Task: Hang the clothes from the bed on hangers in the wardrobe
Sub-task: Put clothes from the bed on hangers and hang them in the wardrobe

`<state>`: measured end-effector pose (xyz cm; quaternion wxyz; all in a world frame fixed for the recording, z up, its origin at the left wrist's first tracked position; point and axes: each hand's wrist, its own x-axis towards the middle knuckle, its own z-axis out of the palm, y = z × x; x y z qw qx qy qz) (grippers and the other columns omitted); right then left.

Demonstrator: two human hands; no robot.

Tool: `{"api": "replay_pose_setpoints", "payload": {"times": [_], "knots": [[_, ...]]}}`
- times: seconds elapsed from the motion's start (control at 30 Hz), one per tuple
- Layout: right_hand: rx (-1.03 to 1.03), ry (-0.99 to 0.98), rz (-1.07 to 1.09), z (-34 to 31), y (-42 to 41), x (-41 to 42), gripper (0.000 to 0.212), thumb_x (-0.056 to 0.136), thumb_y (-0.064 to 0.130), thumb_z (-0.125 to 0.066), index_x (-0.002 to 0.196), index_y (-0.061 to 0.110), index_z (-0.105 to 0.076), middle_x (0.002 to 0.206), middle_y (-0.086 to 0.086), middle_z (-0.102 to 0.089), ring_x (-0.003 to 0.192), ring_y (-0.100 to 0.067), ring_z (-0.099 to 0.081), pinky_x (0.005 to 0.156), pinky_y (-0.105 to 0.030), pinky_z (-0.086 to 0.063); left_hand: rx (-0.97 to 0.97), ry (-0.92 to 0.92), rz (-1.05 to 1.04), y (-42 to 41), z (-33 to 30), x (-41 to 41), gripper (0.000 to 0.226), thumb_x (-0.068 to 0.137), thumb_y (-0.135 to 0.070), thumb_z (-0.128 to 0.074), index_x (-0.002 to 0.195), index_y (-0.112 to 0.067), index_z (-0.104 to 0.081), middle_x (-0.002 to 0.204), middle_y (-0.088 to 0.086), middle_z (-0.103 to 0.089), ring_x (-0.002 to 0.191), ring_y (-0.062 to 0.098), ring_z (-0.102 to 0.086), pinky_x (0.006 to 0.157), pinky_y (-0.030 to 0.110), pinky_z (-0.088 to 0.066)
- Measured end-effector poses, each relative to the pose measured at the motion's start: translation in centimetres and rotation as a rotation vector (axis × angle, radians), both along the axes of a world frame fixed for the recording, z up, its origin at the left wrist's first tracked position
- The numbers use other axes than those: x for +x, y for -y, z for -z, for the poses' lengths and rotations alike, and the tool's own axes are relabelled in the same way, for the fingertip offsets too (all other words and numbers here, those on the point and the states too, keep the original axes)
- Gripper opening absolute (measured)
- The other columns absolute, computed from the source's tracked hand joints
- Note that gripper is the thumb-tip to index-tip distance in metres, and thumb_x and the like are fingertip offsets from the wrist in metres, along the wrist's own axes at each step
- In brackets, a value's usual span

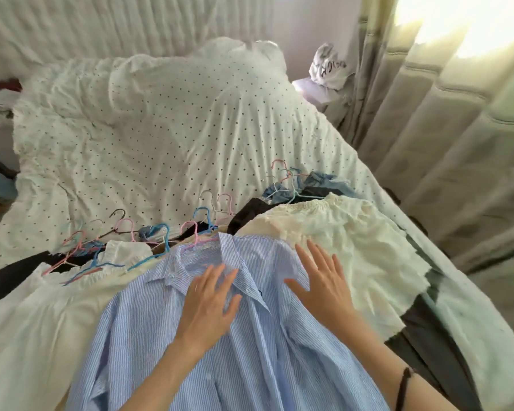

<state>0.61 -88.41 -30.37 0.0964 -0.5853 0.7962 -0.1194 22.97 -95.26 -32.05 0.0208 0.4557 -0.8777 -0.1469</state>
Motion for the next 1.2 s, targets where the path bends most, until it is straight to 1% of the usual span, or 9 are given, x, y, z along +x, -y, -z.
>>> {"api": "replay_pose_setpoints", "payload": {"times": [0.13,0.23,0.33,0.43,0.57,0.77,0.87,1.0,1.2], "knots": [[-0.01,-0.035,0.194,-1.2,-9.8,0.1,0.073,0.083,0.063,-0.03,0.14,0.019,-0.04,0.144,-0.01,-0.041,0.133,-0.03,-0.038,0.108,-0.044,-0.016,-0.037,-0.065,0.156,-4.9,-2.4,-2.1,0.062,0.097,-0.052,-0.011,0.126,-0.018,-0.054,0.128,0.011,-0.056,0.121,0.032,-0.051,0.099,0.048,-0.034],[-0.033,-0.043,0.343,-2.5,-17.4,0.2,0.075,0.083,0.065,-0.026,0.143,0.021,-0.034,0.147,-0.006,-0.037,0.138,-0.026,-0.031,0.11,-0.045,-0.013,-0.06,-0.177,0.282,-9.1,-4.0,-4.5,0.058,0.096,-0.051,-0.019,0.125,-0.017,-0.057,0.128,0.012,-0.056,0.123,0.029,-0.047,0.103,0.042,-0.035],[-0.077,-0.057,0.532,-4.5,-25.0,-0.6,0.079,0.082,0.068,-0.023,0.143,0.02,-0.033,0.148,-0.007,-0.035,0.139,-0.025,-0.029,0.111,-0.045,-0.013,-0.063,-0.273,0.485,-13.5,-5.6,-8.2,0.055,0.097,-0.052,-0.015,0.129,-0.021,-0.047,0.131,0.011,-0.054,0.126,0.024,-0.035,0.105,0.04,-0.029],[-0.138,-0.144,0.711,-6.9,-32.9,-1.8,0.071,0.084,0.061,-0.035,0.135,0.013,-0.047,0.138,-0.014,-0.049,0.13,-0.031,-0.043,0.105,-0.049,-0.019,-0.113,-0.324,0.696,-18.7,-7.6,-12.8,0.053,0.097,-0.05,-0.014,0.128,-0.022,-0.045,0.131,0.01,-0.053,0.126,0.026,-0.037,0.102,0.046,-0.034],[-0.23,-0.172,0.937,-8.9,-43.3,-2.4,0.068,0.083,0.055,-0.046,0.141,0.018,-0.038,0.145,-0.01,-0.04,0.137,-0.026,-0.031,0.11,-0.044,-0.009,-0.138,-0.409,0.943,-28.2,-10.2,-19.0,0.047,0.094,-0.045,-0.031,0.129,-0.019,-0.048,0.132,0.011,-0.052,0.126,0.029,-0.041,0.102,0.049,-0.038],[-0.252,-0.194,1.244,-10.9,-59.1,-2.3,0.082,0.077,0.07,-0.017,0.146,0.026,-0.022,0.154,-0.001,-0.02,0.144,-0.015,-0.009,0.113,-0.037,0.007,-0.094,-0.436,1.249,-44.2,-11.3,-26.4,0.05,0.089,-0.045,-0.034,0.133,-0.023,-0.044,0.136,0.008,-0.048,0.131,0.027,-0.037,0.104,0.047,-0.032],[-0.227,-0.219,1.406,-11.7,-68.1,-1.6,0.085,0.073,0.071,-0.01,0.147,0.03,-0.012,0.156,0.001,-0.012,0.144,-0.013,-0.003,0.113,-0.037,0.009,-0.059,-0.442,1.395,-53.1,-11.6,-29.3,0.052,0.089,-0.046,-0.034,0.134,-0.022,-0.044,0.138,0.008,-0.047,0.132,0.027,-0.035,0.104,0.048,-0.033],[-0.223,-0.292,1.659,-12.8,-77.8,0.7,0.086,0.073,0.071,-0.014,0.147,0.026,-0.021,0.154,-0.002,-0.021,0.144,-0.016,-0.011,0.114,-0.039,0.005,-0.022,-0.467,1.602,-64.7,-12.5,-31.1,0.053,0.089,-0.046,-0.033,0.132,-0.02,-0.049,0.137,0.01,-0.049,0.131,0.031,-0.038,0.103,0.049,-0.033],[-0.182,-0.412,1.977,-14.8,-88.7,6.3,0.08,0.079,0.066,-0.023,0.143,0.02,-0.033,0.149,-0.008,-0.034,0.14,-0.025,-0.026,0.113,-0.05,-0.012,0.04,-0.536,1.91,-79.8,-15.1,-31.2,0.053,0.091,-0.046,-0.03,0.134,-0.02,-0.047,0.138,0.01,-0.048,0.132,0.033,-0.038,0.105,0.047,-0.028]]}}
